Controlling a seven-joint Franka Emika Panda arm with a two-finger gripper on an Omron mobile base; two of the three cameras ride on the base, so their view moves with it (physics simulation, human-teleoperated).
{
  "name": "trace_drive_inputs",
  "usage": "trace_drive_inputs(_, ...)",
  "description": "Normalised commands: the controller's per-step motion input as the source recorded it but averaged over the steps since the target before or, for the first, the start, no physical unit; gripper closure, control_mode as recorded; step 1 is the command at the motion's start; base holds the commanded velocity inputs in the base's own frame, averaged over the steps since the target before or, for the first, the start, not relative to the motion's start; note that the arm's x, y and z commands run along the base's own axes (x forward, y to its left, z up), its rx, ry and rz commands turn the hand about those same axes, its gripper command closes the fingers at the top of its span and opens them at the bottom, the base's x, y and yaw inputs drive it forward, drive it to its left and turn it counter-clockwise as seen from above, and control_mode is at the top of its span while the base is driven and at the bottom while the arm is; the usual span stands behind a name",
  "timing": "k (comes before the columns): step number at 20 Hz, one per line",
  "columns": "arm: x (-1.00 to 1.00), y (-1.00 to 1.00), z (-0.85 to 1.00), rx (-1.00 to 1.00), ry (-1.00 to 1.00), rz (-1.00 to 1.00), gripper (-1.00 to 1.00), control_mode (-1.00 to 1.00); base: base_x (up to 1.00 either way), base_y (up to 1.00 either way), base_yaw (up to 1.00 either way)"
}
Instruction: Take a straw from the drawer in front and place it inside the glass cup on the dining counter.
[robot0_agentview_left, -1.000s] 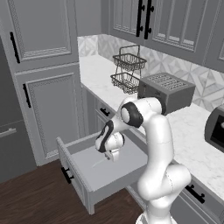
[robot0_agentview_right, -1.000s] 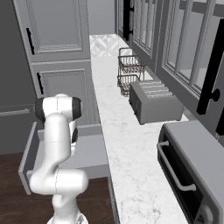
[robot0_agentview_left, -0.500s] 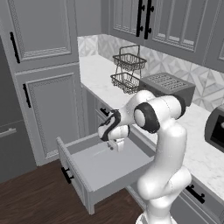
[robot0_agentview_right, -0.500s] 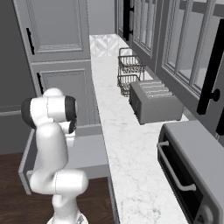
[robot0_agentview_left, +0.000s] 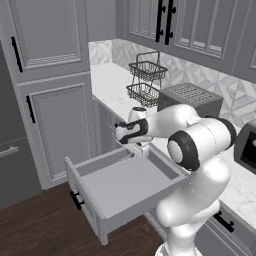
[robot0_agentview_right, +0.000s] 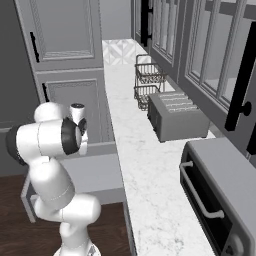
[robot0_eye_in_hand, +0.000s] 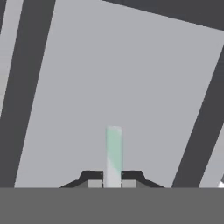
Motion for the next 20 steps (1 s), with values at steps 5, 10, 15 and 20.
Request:
trace_drive_inputs(5, -0.06, 0.0, 1.0, -0.27, -0.15, 0.43, 1.0, -1.0, 0.0, 0.0, 0.0)
trace_drive_inputs(10, -0.24, 0.0, 1.0, -0.27, -0.26, 0.46, 1.0, -1.0, 0.0, 0.0, 0.0)
trace_drive_inputs(15, -0.47, 0.0, 0.84, -0.1, -0.22, 0.33, 1.0, -1.0, 0.0, 0.0, 0.0)
trace_drive_inputs(20, -0.54, -0.12, 0.39, 0.0, -0.1, 0.19, 1.0, -1.0, 0.0, 0.0, 0.0)
